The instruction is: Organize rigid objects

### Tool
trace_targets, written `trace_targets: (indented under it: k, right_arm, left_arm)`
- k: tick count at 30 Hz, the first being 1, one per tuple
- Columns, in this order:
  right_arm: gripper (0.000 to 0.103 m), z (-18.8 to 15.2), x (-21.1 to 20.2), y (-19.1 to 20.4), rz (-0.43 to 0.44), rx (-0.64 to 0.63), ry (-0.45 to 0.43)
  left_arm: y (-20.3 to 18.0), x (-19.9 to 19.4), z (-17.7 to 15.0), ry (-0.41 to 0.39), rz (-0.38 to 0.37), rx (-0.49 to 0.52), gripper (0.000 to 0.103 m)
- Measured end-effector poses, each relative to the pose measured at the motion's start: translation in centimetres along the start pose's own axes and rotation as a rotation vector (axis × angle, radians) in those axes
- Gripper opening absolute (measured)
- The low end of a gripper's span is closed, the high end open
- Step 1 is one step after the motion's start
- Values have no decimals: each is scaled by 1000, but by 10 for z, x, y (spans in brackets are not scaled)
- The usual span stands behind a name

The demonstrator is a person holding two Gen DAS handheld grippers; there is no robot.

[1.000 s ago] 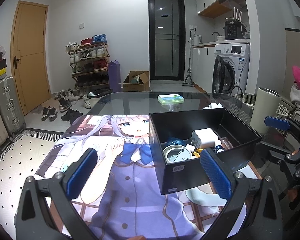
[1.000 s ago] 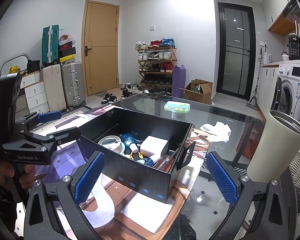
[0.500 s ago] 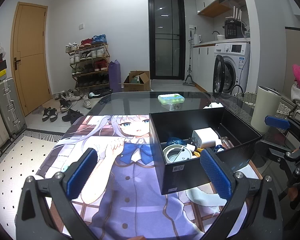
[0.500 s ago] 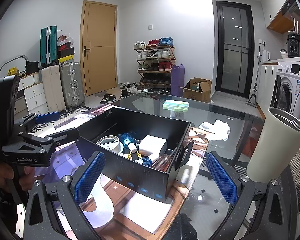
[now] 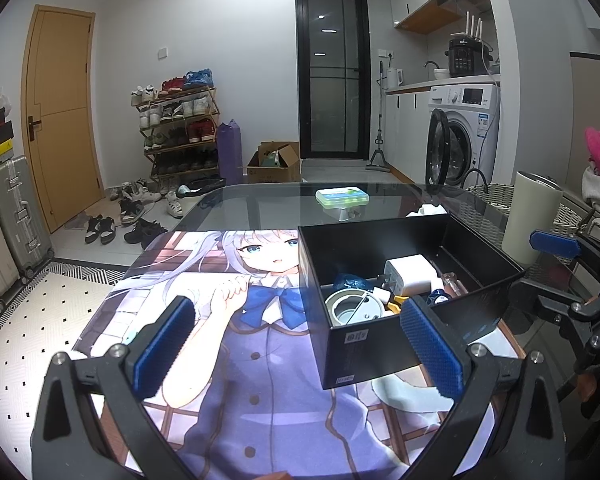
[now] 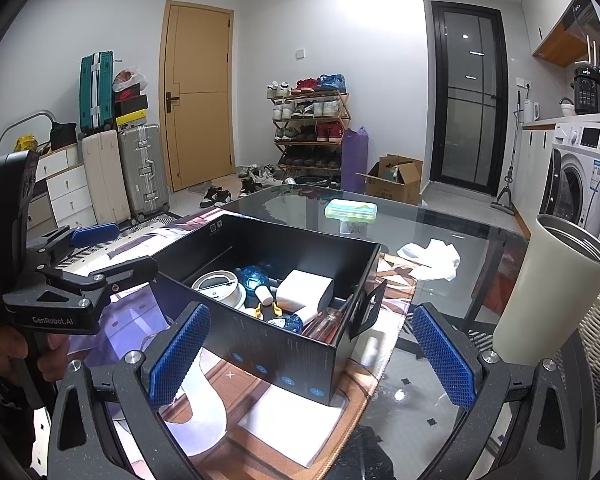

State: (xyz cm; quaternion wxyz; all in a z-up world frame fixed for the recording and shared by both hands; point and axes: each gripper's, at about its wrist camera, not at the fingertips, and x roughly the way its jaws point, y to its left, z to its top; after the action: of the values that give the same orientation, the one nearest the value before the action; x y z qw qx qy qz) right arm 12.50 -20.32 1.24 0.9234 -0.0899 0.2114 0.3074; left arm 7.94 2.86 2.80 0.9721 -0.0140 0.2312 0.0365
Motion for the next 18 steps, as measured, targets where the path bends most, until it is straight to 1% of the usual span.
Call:
trace_targets:
  k: [18]
  right_arm:
    - [103,0,0,-1,-3,1,2]
  left_arm:
    - [-1,2,-1,3,3,4,103]
